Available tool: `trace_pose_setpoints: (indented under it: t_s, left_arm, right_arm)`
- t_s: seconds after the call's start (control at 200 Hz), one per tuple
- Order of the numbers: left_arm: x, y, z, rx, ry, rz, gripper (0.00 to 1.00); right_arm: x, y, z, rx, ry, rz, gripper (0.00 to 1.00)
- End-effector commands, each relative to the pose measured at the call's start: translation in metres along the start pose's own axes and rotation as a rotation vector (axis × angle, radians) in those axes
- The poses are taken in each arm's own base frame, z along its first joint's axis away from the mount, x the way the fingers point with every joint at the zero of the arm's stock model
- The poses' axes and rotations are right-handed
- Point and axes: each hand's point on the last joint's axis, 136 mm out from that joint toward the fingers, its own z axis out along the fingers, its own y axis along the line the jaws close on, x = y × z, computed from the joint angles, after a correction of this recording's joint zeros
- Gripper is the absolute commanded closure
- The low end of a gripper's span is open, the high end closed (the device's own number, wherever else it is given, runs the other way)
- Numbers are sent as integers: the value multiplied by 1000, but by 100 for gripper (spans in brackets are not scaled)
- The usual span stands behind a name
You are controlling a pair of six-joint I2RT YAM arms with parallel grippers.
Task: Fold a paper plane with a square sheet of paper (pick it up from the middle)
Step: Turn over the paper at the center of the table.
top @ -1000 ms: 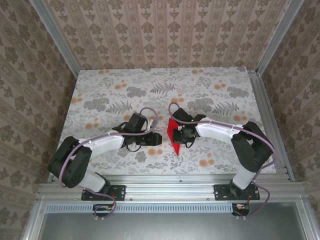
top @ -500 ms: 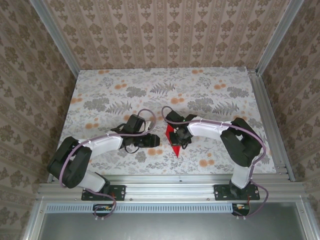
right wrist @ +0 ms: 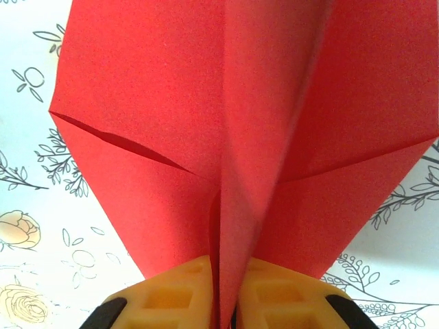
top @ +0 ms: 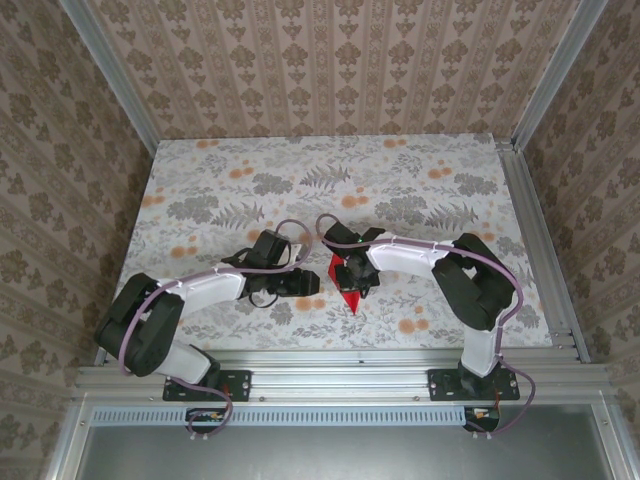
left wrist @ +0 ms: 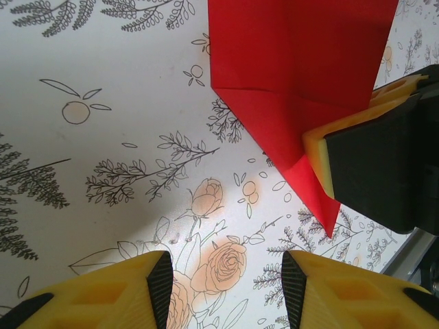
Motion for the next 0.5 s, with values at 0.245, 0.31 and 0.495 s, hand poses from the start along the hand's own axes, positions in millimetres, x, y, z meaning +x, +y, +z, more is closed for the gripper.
trace_pose_setpoints:
  t_s: [0.245,0.31,0.495]
  left_arm:
    - [-18,-22,-22,12,-20,91,49]
    - [-25,-25,-30,-17,-30,131,48]
    - [-54,-26,-61,-134,-110,264,37]
  right_arm:
    - [-7,-2,-38,41,-41,-58,74]
    - [-8,-2,-53,24,-56,-71,71]
    - [-12,-3,-96,-63,-83,-115,61]
